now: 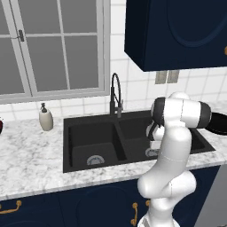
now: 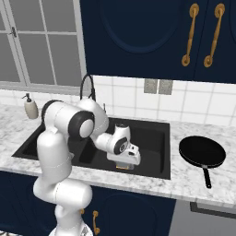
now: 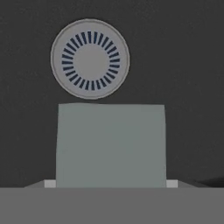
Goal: Pick the pan and sponge and place them into the sink. Then turn on the water.
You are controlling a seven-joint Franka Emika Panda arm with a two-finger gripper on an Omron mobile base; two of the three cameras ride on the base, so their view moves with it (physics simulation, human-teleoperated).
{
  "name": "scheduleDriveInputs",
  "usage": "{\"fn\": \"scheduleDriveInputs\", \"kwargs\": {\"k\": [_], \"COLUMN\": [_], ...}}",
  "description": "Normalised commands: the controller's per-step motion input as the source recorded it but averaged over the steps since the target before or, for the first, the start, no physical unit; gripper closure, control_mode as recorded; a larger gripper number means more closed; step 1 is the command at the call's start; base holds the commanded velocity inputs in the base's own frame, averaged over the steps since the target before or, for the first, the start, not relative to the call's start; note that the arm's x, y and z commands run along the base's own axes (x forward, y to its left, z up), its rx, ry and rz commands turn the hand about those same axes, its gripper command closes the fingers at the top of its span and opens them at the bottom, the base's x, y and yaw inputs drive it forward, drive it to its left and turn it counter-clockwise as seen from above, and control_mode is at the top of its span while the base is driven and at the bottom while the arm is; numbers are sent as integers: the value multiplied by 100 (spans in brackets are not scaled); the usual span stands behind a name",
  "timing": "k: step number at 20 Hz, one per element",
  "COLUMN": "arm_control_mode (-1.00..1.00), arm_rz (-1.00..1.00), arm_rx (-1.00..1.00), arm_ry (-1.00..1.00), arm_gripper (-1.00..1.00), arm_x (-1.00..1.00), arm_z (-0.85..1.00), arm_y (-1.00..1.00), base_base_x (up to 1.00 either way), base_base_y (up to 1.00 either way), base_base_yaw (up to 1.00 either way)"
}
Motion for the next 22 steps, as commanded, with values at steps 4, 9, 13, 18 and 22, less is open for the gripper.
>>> {"fn": "scheduleDriveInputs", "kwargs": {"k": [4,9,13,18,22], "arm_control_mode": [-100,-100,-100,-100,-100], "arm_rz": [0,0,0,0,0], "arm_rx": [0,0,1,1,1], "arm_ry": [0,-3,-5,-7,-14], "arm_gripper": [100,-100,-100,-100,-100], "arm_x": [2,0,0,2,0], "arm_z": [-11,0,1,10,39], "arm_y": [-1,0,0,0,-4], "base_base_x": [0,0,0,0,0], "base_base_y": [0,0,0,0,0], "base_base_yaw": [0,0,0,0,0]}}
